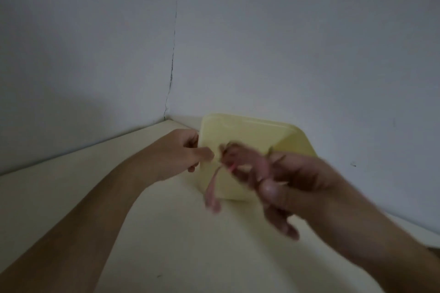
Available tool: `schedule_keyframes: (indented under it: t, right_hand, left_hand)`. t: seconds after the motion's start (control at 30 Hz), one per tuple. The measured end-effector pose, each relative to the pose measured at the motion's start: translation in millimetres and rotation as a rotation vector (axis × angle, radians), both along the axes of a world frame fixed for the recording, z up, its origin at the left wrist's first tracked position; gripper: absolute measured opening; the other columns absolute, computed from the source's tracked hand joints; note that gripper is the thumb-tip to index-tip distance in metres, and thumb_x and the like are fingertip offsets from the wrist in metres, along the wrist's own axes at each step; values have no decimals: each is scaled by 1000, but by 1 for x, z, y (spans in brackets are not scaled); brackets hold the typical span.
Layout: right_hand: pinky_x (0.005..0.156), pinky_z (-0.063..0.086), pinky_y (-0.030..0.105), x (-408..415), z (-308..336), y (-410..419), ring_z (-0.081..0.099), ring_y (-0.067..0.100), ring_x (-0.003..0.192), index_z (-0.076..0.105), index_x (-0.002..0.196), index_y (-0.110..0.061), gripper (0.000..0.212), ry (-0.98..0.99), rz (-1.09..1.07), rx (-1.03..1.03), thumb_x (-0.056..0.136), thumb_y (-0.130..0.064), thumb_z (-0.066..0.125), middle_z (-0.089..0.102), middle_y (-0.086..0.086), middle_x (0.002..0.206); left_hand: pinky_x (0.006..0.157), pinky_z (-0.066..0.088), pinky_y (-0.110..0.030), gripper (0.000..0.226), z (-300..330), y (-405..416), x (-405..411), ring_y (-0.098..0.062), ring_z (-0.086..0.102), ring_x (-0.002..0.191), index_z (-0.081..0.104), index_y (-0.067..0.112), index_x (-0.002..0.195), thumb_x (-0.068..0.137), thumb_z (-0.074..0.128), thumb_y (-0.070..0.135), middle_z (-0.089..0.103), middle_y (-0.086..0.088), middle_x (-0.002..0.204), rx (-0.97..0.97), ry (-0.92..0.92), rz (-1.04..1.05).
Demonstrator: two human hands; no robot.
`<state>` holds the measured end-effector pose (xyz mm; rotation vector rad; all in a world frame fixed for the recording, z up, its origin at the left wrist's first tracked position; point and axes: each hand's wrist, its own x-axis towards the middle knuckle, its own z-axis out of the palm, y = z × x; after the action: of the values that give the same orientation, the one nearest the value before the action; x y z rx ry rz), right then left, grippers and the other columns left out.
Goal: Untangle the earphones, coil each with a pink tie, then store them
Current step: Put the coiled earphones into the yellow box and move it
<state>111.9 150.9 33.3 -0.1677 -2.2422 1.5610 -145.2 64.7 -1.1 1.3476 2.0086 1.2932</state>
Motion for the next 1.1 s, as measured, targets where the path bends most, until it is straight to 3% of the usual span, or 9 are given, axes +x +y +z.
schedule_keyframes:
  t: [0.17,0.33,0.47,0.57,0.73,0.83,0.93,1.0,1.1]
  right_hand:
    - [50,44,33,8,55,41,59,31,64,73,91,-11,14,67,-221,80,86,-24,73,61,16,82]
    - [58,56,33,-16,61,89,70,28,69,82,95,-14,5,-360,-377,278,94,-12,77,73,13,80]
    - [63,64,28,-47,33,105,74,13,58,85,92,-24,11,-713,-496,722,92,-32,77,77,-1,69]
    - [64,67,35,-65,8,109,74,19,63,79,97,-12,23,-873,-516,980,88,-33,82,72,3,78]
    - [74,50,31,-75,-2,114,66,21,90,74,119,-16,32,-1071,-364,1008,99,-39,64,74,4,107]
    - [80,55,30,-71,14,101,65,22,89,75,109,-22,24,-940,-543,1057,94,-35,61,74,1,104]
    - [69,60,35,-57,28,51,66,19,72,72,87,-23,26,-375,-829,934,83,-10,49,71,-2,84]
    - [59,54,30,-49,24,3,61,12,62,68,74,-24,26,-87,-695,868,80,-11,46,65,-7,66]
    - [73,55,29,-63,-20,-40,65,12,77,72,88,-27,26,-259,-268,873,81,-14,51,71,-8,82]
  left_hand:
    - [73,41,-39,35,0,-3,2,-17,56,66,67,16,71,62,66,50,67,-7,66,-45,35,-57]
    - [73,45,-42,42,-1,-2,-4,-21,57,67,69,9,77,64,65,49,72,-16,73,-82,45,-102]
    - [76,48,-42,46,1,-3,-3,-21,61,69,72,6,81,64,69,48,73,-10,69,-71,25,-147]
    - [79,52,-38,47,3,-4,-1,-17,66,69,74,5,83,66,70,49,74,-8,69,-71,22,-180]
    - [86,57,-47,48,5,-2,-2,-19,68,69,71,1,81,79,72,49,75,-11,72,-62,-26,-168]
    - [89,57,-55,39,4,0,-1,-21,67,66,66,2,75,99,67,32,73,-13,69,-34,-54,-118]
    - [93,55,-57,35,6,5,-2,-21,66,64,62,11,75,102,62,33,73,-10,68,-58,-65,-107]
    - [96,56,-55,37,7,5,-2,-20,70,67,62,13,75,99,65,41,75,-7,70,-109,-61,-103]
    - [95,59,-46,40,14,3,3,-16,74,73,69,11,80,95,68,49,76,-1,73,-169,-10,-64]
